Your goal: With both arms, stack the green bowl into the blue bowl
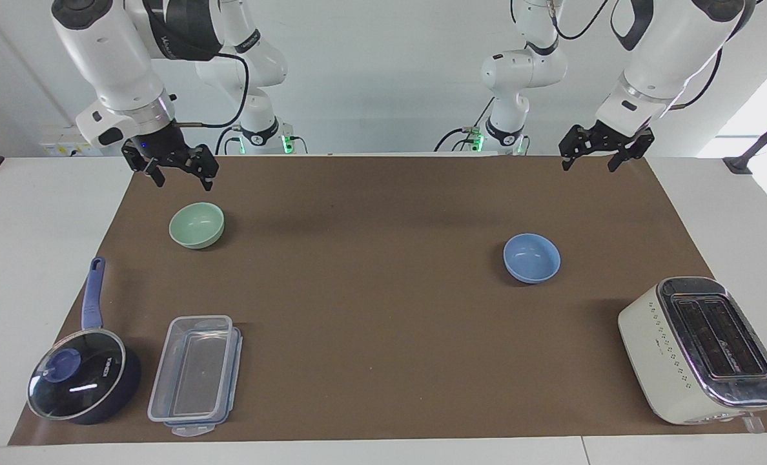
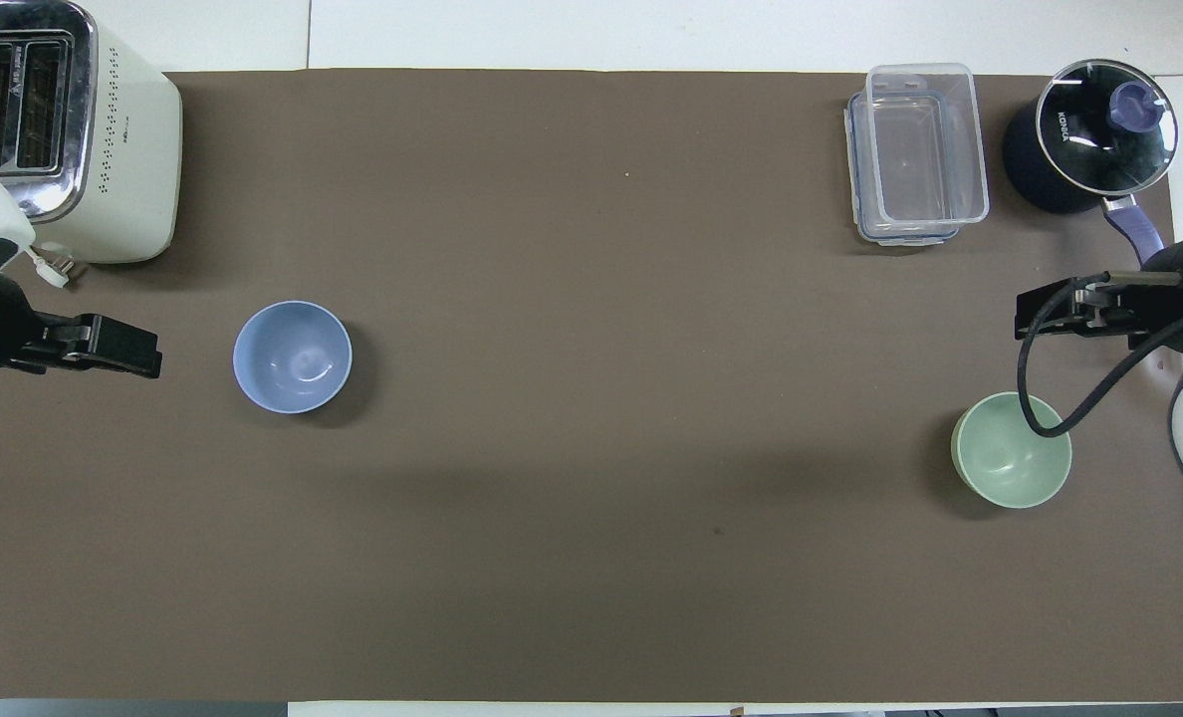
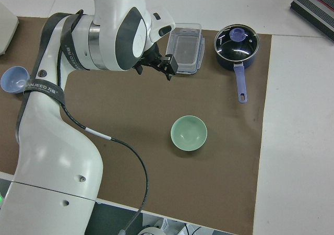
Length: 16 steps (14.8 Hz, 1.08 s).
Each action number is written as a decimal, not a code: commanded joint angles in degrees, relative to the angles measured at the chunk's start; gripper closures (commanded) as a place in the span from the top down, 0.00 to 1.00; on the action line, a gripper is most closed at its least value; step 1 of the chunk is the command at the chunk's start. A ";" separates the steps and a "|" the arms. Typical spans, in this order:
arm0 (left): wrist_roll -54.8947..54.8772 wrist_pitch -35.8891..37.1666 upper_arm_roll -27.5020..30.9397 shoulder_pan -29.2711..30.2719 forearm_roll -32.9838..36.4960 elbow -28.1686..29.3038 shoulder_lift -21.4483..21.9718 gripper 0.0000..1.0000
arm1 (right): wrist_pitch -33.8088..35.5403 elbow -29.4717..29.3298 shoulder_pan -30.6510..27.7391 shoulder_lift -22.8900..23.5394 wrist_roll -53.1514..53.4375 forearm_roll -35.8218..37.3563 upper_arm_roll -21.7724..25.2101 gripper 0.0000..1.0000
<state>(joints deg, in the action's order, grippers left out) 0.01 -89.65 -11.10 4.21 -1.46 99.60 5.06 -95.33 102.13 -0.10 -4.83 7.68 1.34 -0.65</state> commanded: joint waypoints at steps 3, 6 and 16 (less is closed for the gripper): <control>-0.71 -16.48 -0.33 1.15 -0.56 17.00 2.15 1.00 | -4.93 9.29 -1.56 -5.09 0.31 0.16 0.21 1.00; -0.80 -24.49 -0.33 0.71 -0.47 21.60 -1.00 1.00 | -10.81 19.12 -4.20 -9.39 -2.22 -0.02 0.21 1.00; -0.54 -38.74 -0.24 1.06 -0.38 25.91 -9.09 0.87 | -23.92 35.32 -13.51 -12.41 -10.92 -0.02 0.47 1.00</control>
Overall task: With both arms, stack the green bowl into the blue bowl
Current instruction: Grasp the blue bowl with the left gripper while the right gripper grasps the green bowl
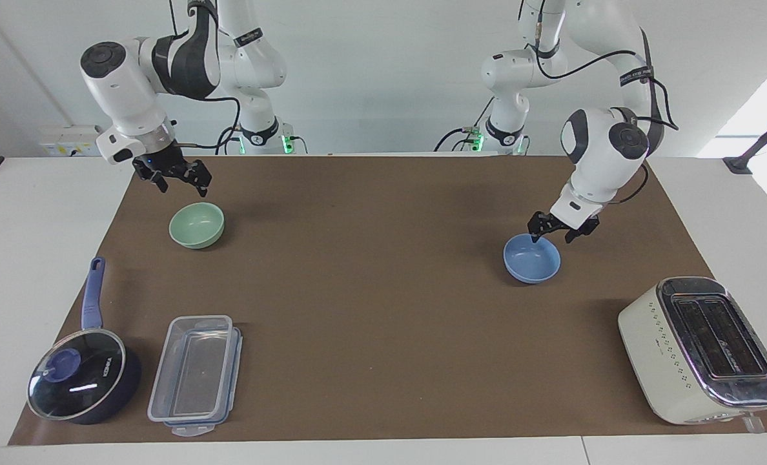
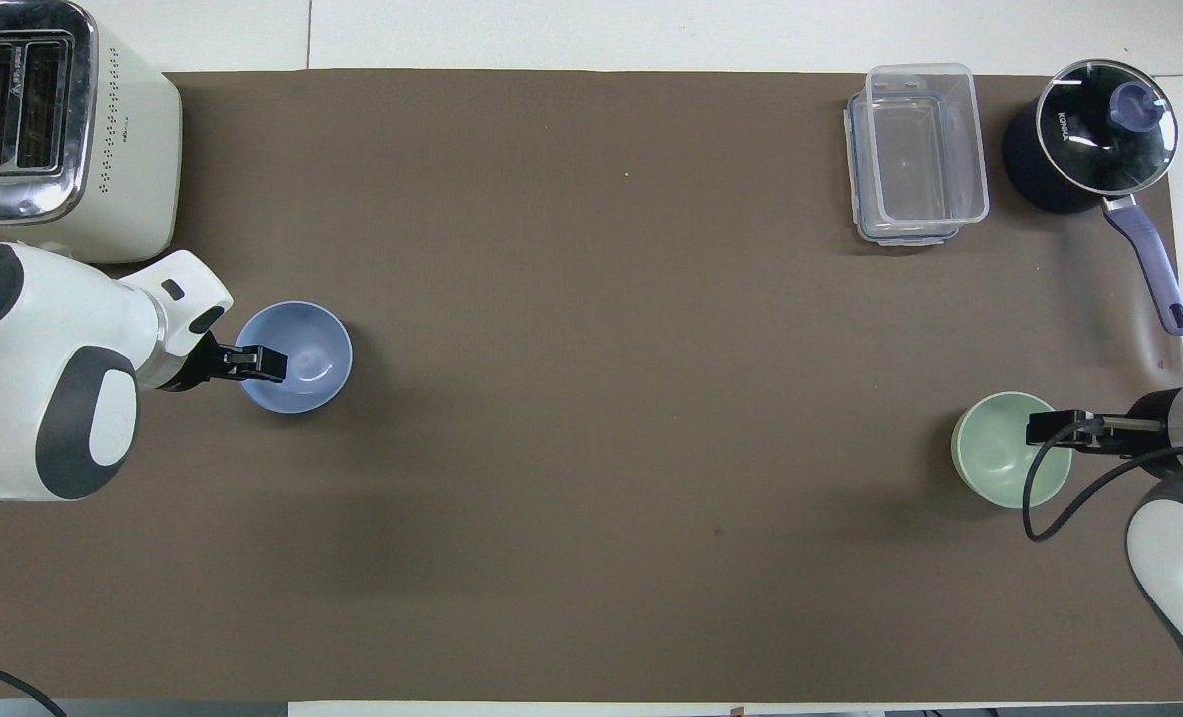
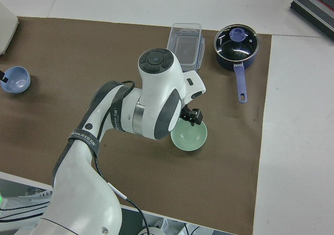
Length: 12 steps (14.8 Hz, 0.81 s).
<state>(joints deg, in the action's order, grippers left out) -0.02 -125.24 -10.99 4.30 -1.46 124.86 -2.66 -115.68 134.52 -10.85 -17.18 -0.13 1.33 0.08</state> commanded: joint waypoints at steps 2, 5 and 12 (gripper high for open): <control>-0.42 -4.39 -0.35 1.06 -0.04 0.47 -2.52 0.84 | -6.38 3.03 -5.83 2.66 -11.34 -0.01 -0.26 1.00; -0.42 -5.71 -0.26 1.32 1.29 0.56 -3.49 0.75 | -10.87 3.03 -7.34 5.74 -25.93 -0.01 -0.26 1.00; -0.25 -5.71 -0.26 1.50 3.13 0.21 -3.49 0.00 | -14.75 3.12 -7.78 12.07 -26.77 -0.01 -0.26 0.99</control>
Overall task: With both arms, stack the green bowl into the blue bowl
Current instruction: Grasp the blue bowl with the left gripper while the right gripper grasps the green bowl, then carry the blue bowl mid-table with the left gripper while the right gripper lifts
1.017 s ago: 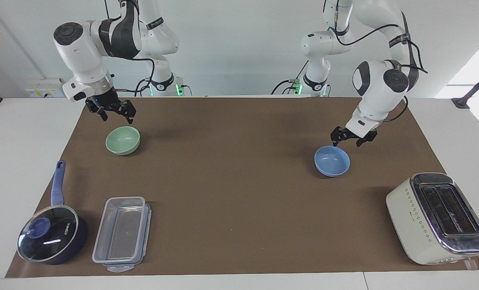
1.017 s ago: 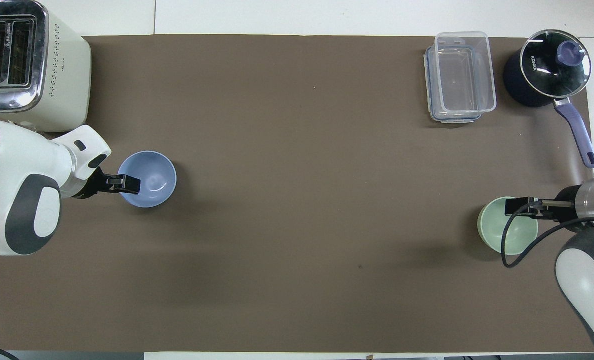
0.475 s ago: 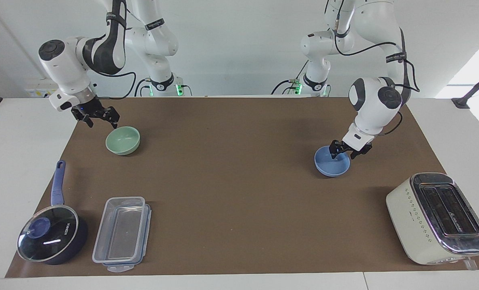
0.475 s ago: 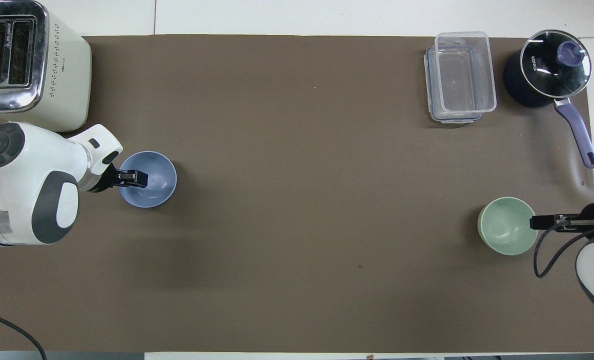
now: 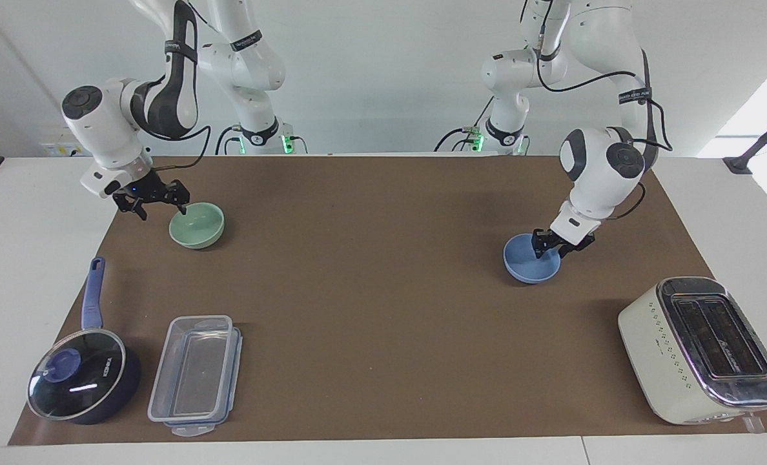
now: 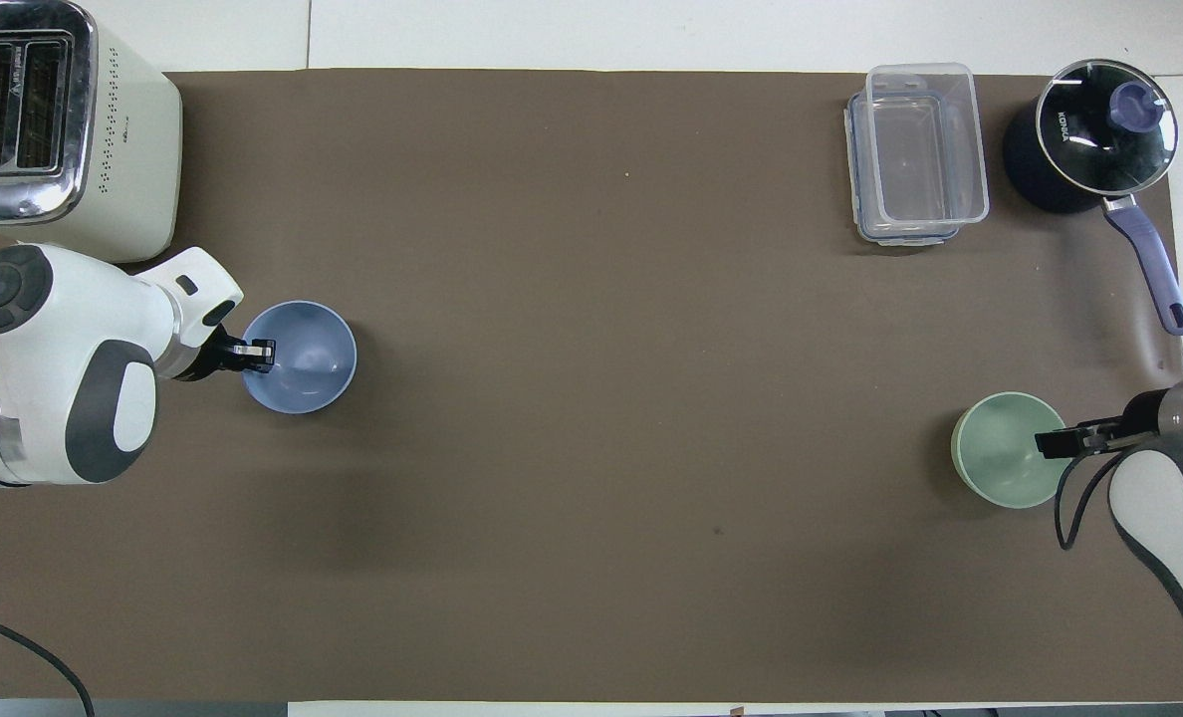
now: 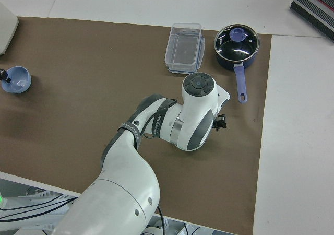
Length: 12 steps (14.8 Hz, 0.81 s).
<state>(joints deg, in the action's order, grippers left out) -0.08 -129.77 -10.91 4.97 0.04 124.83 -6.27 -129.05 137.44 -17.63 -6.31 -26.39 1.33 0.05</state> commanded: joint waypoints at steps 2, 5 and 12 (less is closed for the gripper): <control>-0.18 -1.10 -0.34 1.88 1.72 -0.11 -0.14 0.00 | -1.99 1.51 -1.89 1.57 1.06 -0.01 -0.22 0.98; 2.96 1.96 -0.42 1.89 1.63 -3.79 -1.46 0.00 | -3.84 4.15 -1.71 0.87 3.61 -0.01 -0.23 0.94; 22.27 21.67 -0.86 -9.68 -4.52 -21.03 -4.72 0.00 | -3.84 5.12 -2.24 0.43 6.96 -0.01 -0.22 0.00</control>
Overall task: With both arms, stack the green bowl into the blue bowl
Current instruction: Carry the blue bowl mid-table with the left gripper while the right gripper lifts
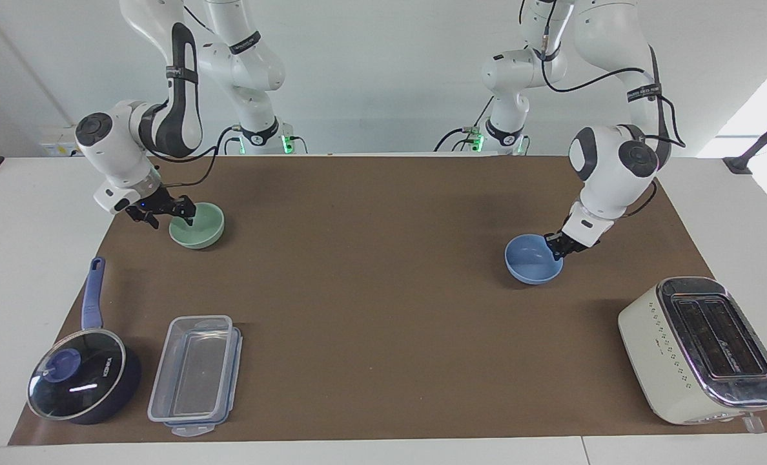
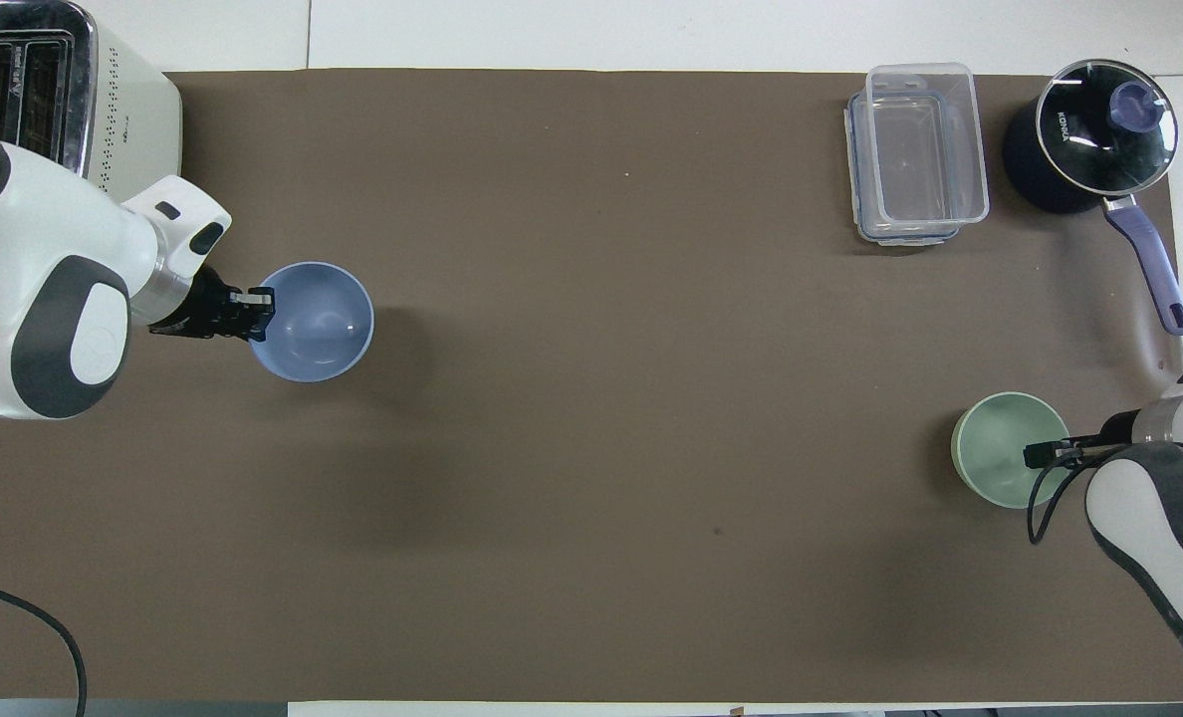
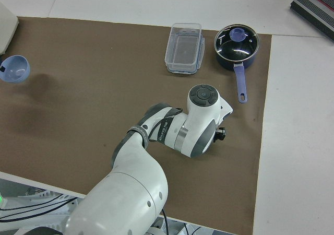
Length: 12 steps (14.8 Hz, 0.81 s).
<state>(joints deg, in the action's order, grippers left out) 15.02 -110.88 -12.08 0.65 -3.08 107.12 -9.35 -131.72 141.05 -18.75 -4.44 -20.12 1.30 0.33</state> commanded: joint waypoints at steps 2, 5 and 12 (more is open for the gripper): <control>16.48 1.11 0.21 -12.56 -2.10 -2.80 -1.38 0.00 | -1.09 1.25 -1.73 -1.36 1.66 0.02 -0.51 0.00; 24.94 -4.06 0.30 -22.59 -4.30 0.88 -0.59 0.00 | -0.39 0.73 -1.91 -1.28 5.42 0.02 -0.51 0.00; 26.37 -17.97 0.39 -29.91 -4.13 9.86 -1.28 0.00 | 13.41 -11.49 -0.07 -2.77 6.50 -0.51 -1.47 0.00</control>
<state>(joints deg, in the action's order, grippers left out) 42.45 -126.82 -12.76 -28.18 -6.10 115.71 -10.84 -121.36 131.97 -19.56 -6.19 -14.62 1.10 -0.27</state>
